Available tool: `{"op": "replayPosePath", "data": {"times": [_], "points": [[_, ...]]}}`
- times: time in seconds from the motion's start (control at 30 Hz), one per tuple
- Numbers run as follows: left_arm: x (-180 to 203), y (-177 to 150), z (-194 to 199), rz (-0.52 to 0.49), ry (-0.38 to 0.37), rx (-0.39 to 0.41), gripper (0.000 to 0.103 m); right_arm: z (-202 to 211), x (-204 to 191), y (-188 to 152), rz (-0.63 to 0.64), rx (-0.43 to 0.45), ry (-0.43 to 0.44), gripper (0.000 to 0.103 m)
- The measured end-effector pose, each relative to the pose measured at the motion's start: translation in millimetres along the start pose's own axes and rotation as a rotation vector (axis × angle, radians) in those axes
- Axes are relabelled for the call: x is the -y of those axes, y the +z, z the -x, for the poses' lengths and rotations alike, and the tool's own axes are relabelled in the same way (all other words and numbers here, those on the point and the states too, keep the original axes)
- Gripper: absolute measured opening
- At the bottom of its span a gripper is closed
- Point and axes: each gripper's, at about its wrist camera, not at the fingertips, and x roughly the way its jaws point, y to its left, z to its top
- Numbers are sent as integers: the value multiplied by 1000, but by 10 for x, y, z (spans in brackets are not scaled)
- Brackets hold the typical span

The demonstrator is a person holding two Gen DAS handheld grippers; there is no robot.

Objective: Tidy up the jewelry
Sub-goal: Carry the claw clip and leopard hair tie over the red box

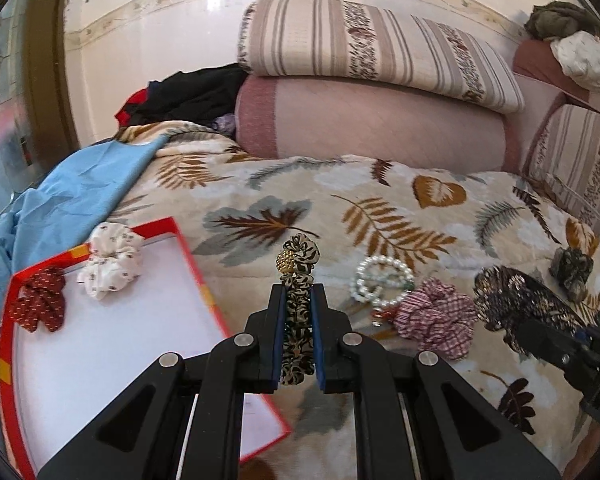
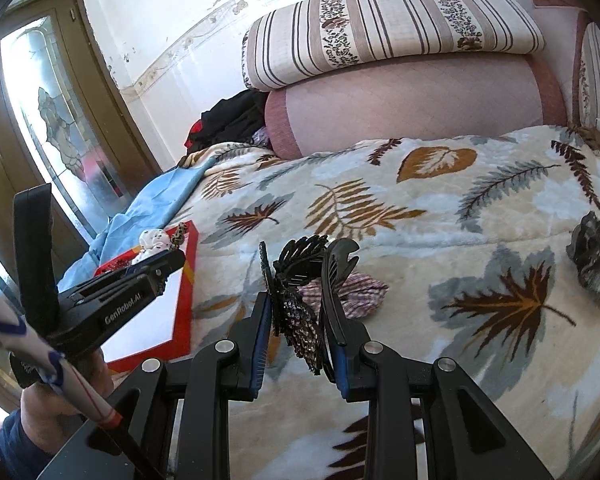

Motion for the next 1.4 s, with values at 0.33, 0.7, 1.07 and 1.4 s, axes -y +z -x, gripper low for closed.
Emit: {"op": "replayPosePath", "data": {"times": [0.33,0.7,1.07,1.4], "points": [[-493,22,161,80,52,27,12,-85,-425,-36,2,-17,38,30],[-990,-6,242,170,101,8,12,-375,-1076,55,65,-53,104,30],[-1383,-47,196,244,136,-30,12,-742,-1477,119,116,-101,130,30],[-1831,-80,73,327,206,-97,12,-1134,-1792,180,147,-156,150,30]]}}
